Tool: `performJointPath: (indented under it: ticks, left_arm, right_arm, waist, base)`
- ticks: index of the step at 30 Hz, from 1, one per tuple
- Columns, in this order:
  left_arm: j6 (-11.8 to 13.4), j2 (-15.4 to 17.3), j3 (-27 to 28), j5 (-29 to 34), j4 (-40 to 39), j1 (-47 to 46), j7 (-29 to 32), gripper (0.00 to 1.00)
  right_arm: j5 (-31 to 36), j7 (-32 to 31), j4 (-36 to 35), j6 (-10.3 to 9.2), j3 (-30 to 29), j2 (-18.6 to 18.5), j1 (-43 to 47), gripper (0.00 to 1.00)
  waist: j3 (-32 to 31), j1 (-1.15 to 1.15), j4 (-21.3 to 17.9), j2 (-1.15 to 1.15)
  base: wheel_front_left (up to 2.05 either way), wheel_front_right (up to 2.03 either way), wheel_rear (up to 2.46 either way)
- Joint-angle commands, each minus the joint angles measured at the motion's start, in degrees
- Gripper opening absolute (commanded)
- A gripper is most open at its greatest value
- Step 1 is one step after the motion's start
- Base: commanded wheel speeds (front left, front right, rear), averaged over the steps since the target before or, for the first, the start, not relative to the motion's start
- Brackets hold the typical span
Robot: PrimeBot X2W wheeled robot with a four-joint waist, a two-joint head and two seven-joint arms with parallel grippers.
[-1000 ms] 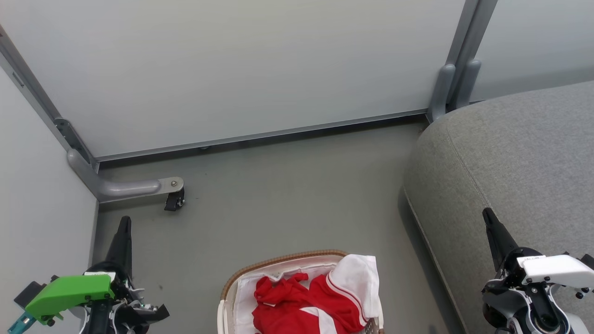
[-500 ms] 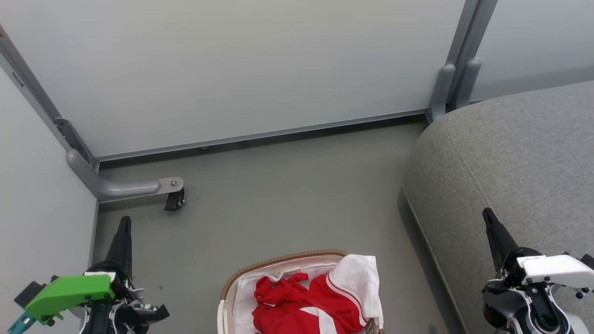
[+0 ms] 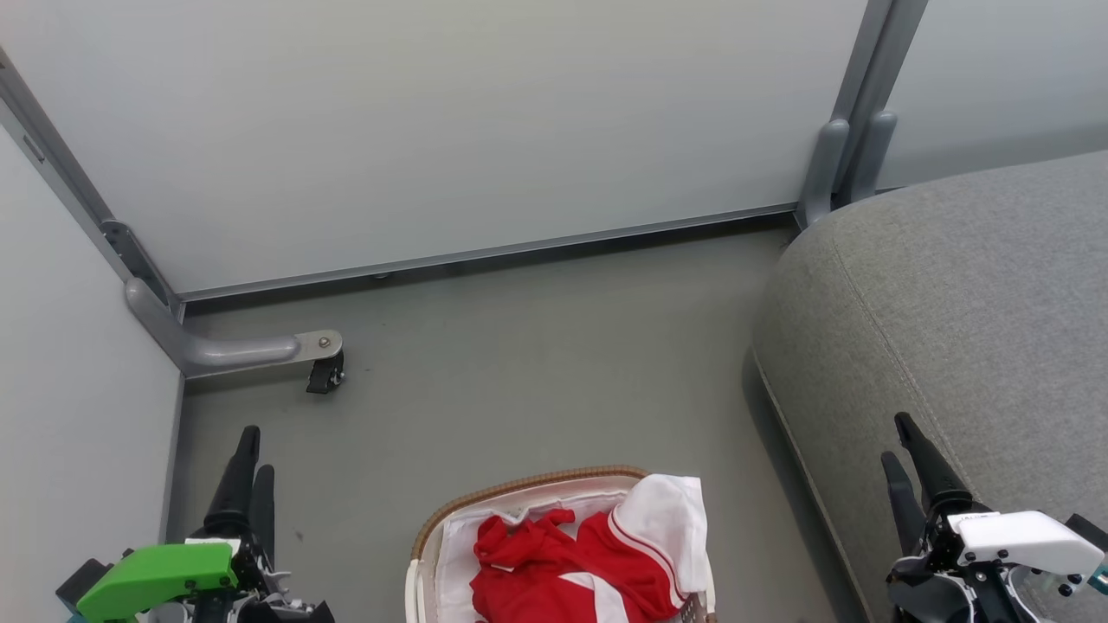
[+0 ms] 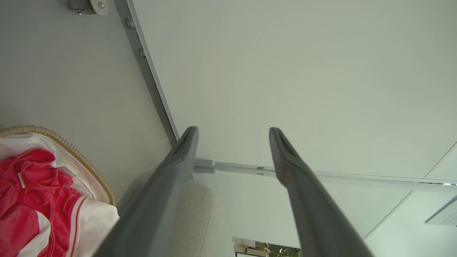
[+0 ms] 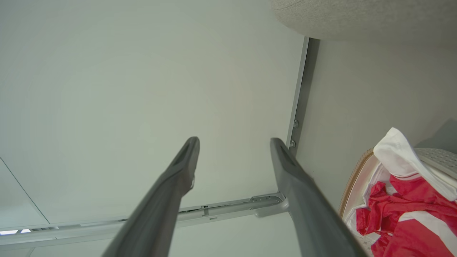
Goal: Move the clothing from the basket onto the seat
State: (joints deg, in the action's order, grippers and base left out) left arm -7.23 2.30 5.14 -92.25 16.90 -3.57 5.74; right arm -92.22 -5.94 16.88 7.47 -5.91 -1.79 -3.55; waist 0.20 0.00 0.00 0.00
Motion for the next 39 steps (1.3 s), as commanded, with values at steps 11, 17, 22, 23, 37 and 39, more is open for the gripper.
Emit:
performJointPath:
  ticks: [11,17,22,23,37,39]
  left_arm:
    - [-0.1,0.2,-3.7,3.6,-1.5,-1.0,-3.5,1.00]
    - [-0.1,0.3,-4.6,7.6,-2.1,-1.2,-5.0,1.00]
    - [-0.1,0.3,-5.5,12.1,-2.8,-1.5,-6.1,1.00]
    - [-0.1,0.3,-5.8,13.1,-3.1,-1.5,-6.4,1.00]
    - [0.7,0.4,-7.7,27.6,-5.0,-1.7,-9.5,1.00]
    - [1.0,0.4,-8.0,29.9,-5.1,-1.6,-9.9,1.00]
  right_arm:
    - [5.0,3.6,-0.3,0.00,0.1,-0.5,-0.9,1.00]
    - [11.4,5.1,-1.2,0.01,-0.7,-0.6,-1.2,1.00]
    - [19.3,6.2,-3.2,0.01,-0.5,-0.6,-1.0,1.00]
    - [21.1,6.5,-3.7,0.01,-0.4,-0.6,-0.9,1.00]
    - [39.5,9.6,-7.3,0.01,0.2,-0.8,0.1,1.00]
    - [41.8,10.0,-7.5,0.01,0.4,-0.8,0.2,1.00]
  waist:
    - [0.1,0.00,0.0,0.00]
    - [0.3,0.00,0.1,0.00]
    - [0.3,0.00,0.1,0.00]
    - [0.4,0.00,0.1,0.00]
    - [0.4,0.00,0.3,0.00]
    - [0.4,0.00,0.3,0.00]
  base:
    - [0.00,0.00,0.00]
    - [0.00,0.00,0.00]
    - [0.00,0.00,0.00]
    - [0.00,0.00,0.00]
    - [0.00,0.00,0.00]
    - [0.00,0.00,0.00]
